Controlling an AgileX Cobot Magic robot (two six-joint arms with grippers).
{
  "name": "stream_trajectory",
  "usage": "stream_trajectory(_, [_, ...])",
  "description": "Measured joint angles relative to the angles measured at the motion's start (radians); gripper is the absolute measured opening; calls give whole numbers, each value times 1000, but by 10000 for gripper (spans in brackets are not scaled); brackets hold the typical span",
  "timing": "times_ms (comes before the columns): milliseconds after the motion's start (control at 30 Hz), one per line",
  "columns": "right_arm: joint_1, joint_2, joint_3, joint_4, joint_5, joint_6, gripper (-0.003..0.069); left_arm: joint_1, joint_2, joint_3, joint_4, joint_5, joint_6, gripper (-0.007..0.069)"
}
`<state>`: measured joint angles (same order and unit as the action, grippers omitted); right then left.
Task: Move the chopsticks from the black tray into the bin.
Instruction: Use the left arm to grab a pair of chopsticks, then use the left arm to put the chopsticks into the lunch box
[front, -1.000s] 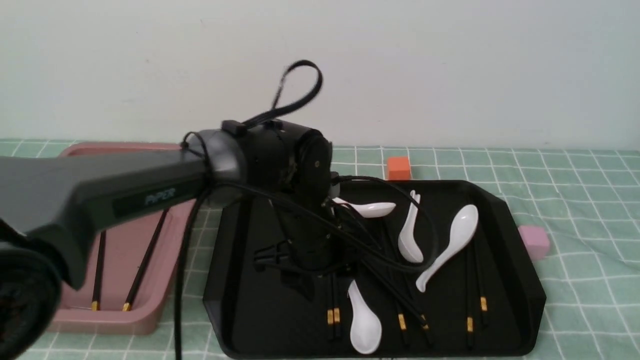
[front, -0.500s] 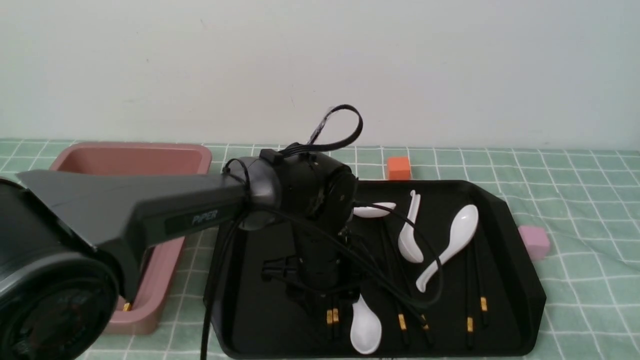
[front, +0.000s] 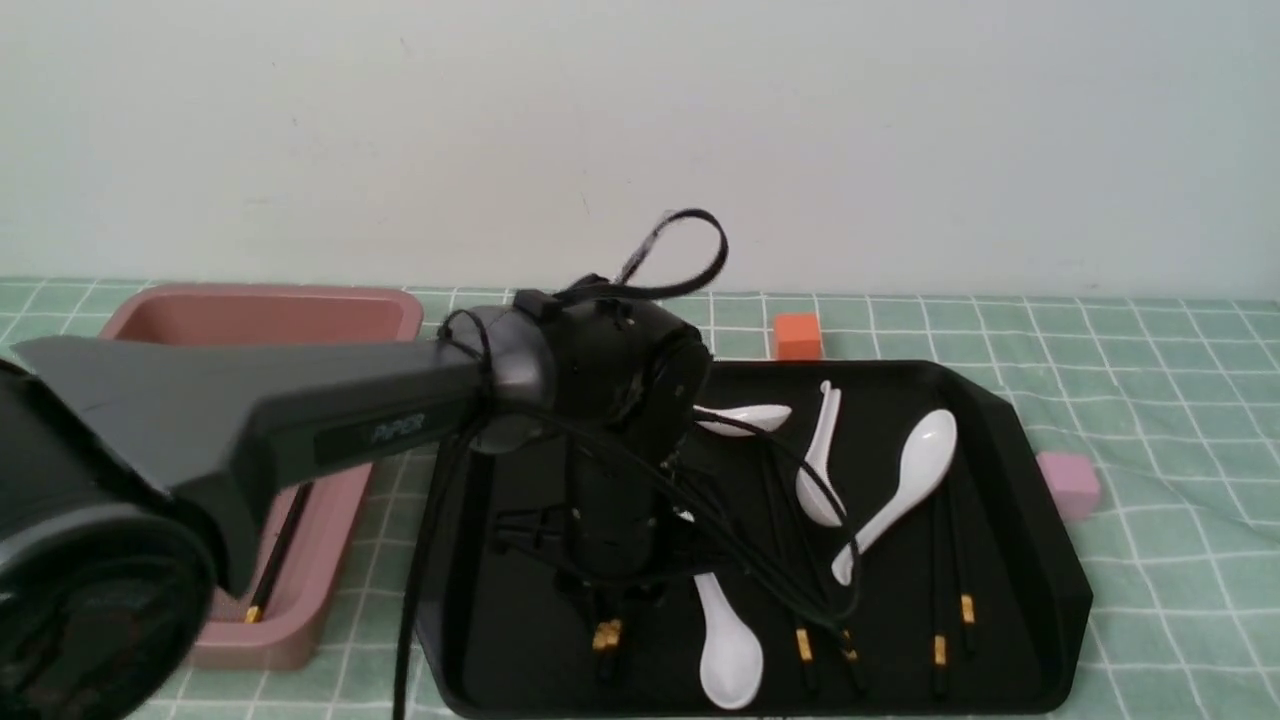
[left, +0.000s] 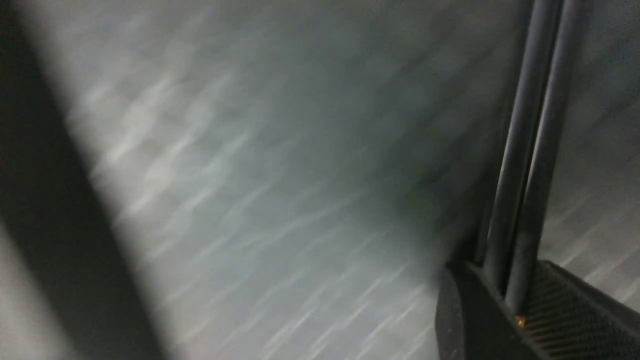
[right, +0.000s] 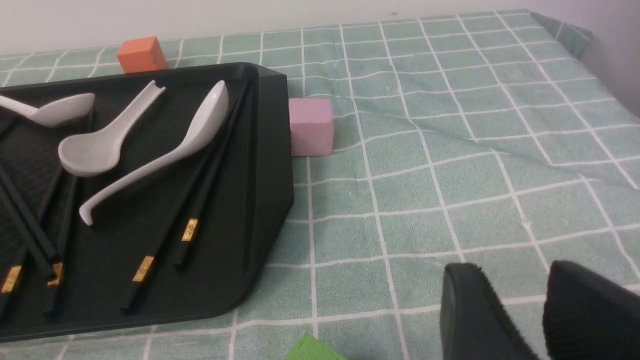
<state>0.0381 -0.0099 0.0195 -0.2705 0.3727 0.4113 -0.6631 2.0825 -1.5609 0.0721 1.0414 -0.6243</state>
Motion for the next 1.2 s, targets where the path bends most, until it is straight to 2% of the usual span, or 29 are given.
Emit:
stream_trajectory(233, [0,0,0,0,0,0,240,145,-244,3,9,114,15,129])
stream_trajectory(467, [0,0,0,0,0,0,240,486,-439,102,20,159,122,129])
stream_trajectory(600, [0,0,0,0,0,0,240,604,-457,196,17,92,162,129])
stream_trajectory(800, [0,0,0,0,0,0,240,627,-456,317,-23,-7,226,129])
stream_trajectory(1000, [0,0,0,0,0,0,240,627,-456,334,-51,-37,250,129])
stream_trajectory(1200, [0,0,0,-1,0,0,240,627,-431,334,-23,-85,263,129])
